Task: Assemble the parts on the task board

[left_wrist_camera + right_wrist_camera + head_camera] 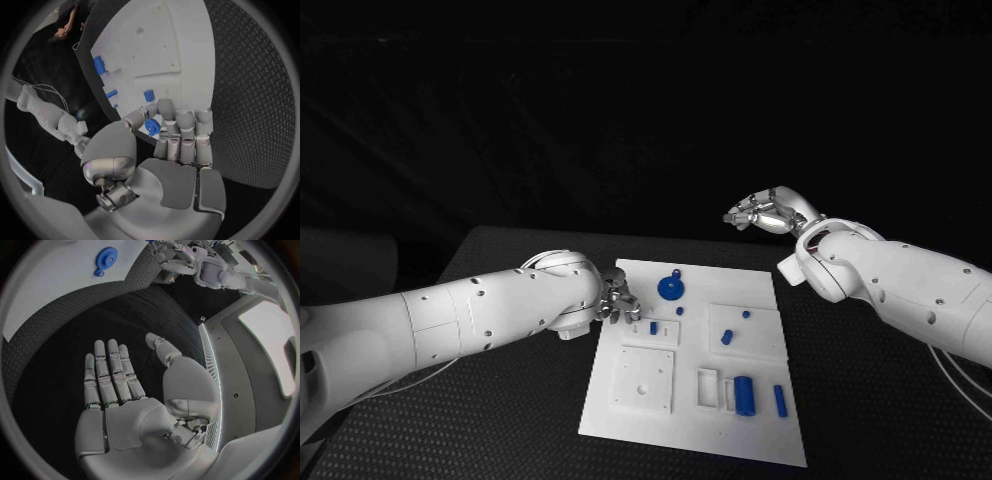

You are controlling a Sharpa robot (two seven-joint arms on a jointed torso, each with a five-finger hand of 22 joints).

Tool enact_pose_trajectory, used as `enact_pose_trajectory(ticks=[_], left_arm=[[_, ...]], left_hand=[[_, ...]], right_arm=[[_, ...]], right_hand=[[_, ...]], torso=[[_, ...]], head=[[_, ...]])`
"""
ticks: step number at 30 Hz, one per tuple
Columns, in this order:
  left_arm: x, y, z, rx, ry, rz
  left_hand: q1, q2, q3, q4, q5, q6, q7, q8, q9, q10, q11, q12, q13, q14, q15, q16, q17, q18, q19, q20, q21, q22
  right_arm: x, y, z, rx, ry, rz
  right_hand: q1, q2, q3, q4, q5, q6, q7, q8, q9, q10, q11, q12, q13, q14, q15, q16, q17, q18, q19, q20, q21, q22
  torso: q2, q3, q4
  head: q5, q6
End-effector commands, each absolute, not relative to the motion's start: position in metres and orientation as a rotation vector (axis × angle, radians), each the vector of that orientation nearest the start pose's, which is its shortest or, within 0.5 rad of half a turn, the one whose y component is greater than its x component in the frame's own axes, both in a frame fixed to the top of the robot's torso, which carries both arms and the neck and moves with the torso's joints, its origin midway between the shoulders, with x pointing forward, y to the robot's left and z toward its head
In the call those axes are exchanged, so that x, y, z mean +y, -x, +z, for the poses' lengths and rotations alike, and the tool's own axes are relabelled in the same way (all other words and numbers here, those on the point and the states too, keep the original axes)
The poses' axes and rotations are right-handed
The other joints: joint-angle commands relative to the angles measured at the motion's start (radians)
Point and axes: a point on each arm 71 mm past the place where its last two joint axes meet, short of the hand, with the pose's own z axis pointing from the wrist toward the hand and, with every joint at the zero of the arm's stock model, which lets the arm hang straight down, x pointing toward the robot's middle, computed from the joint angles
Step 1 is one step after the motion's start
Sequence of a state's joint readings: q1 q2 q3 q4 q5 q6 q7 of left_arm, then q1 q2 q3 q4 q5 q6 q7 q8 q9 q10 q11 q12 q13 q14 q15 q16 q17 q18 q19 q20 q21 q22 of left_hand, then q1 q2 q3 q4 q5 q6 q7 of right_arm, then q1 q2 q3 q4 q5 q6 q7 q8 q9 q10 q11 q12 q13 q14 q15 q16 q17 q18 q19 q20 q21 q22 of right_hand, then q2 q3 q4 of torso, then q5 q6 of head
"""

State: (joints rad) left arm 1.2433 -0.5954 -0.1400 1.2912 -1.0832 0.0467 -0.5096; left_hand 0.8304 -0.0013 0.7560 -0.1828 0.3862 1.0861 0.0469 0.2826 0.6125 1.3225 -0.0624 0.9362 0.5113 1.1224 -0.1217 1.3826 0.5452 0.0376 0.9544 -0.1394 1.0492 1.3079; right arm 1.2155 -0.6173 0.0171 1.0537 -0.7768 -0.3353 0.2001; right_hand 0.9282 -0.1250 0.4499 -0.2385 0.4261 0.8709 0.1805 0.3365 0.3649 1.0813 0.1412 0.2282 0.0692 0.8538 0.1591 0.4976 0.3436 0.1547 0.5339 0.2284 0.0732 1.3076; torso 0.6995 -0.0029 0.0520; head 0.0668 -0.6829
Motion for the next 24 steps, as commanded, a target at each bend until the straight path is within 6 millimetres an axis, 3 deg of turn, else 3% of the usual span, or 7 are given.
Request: enact_pose_trajectory(ticks=[1, 9, 24], left_arm=[[0.164, -0.513, -0.245, 2.386, 0.164, -0.385], [0.166, -0.526, -0.238, 2.545, 0.074, -0.331], [0.156, -0.537, -0.232, 2.552, 0.035, -0.289]], left_hand=[[0.004, 0.006, 0.137, -0.072, 0.005, 0.01, 0.001, 0.007, 0.001, 0.005, -0.002, 0.005, 0.002, 0.037, -0.045, 0.006, 0.002, 0.016, 0.006, -0.113, 0.003, 0.02], [-0.014, 0.022, 0.134, -0.089, 0.007, 0.015, 0.002, 0.009, 0.0, 0.003, -0.001, 0.007, 0.004, 0.03, -0.042, 0.014, 0.004, 0.011, -0.01, -0.11, 0.006, 0.021], [-0.084, 0.05, 0.13, -0.107, 0.054, 0.068, -0.02, 0.055, 0.045, 0.004, -0.021, 0.032, 0.014, 0.022, -0.05, 0.049, 0.016, 0.01, -0.029, -0.111, 0.023, 0.02]], right_arm=[[-0.227, -0.572, -0.179, 1.537, -0.461, 0.972], [-0.225, -0.572, -0.18, 1.539, -0.461, 0.973], [-0.224, -0.572, -0.18, 1.539, -0.461, 0.974]], right_hand=[[-0.007, -0.001, -0.001, 0.006, 0.004, -0.004, 0.001, -0.006, -0.002, 0.0, 0.004, -0.007, 0.0, -0.006, 0.003, -0.003, -0.001, 0.017, -0.006, 0.0, -0.006, 0.021], [-0.007, 0.0, -0.001, 0.006, 0.005, -0.004, 0.001, -0.006, -0.002, 0.0, 0.004, -0.007, 0.0, -0.006, 0.003, -0.003, -0.001, 0.017, -0.006, 0.0, -0.006, 0.021], [-0.002, 0.0, 0.001, 0.005, 0.021, -0.004, 0.001, -0.006, -0.001, 0.001, 0.004, -0.009, 0.0, -0.006, 0.003, -0.003, -0.001, 0.016, -0.008, 0.0, -0.004, 0.022]], torso=[[0.0, -0.0004, 0.0001], [0.0, -0.0009, -0.0001], [0.0, 0.0001, 0.0002]], head=[[-0.001, 0.0], [-0.001, -0.003], [0.004, -0.011]])
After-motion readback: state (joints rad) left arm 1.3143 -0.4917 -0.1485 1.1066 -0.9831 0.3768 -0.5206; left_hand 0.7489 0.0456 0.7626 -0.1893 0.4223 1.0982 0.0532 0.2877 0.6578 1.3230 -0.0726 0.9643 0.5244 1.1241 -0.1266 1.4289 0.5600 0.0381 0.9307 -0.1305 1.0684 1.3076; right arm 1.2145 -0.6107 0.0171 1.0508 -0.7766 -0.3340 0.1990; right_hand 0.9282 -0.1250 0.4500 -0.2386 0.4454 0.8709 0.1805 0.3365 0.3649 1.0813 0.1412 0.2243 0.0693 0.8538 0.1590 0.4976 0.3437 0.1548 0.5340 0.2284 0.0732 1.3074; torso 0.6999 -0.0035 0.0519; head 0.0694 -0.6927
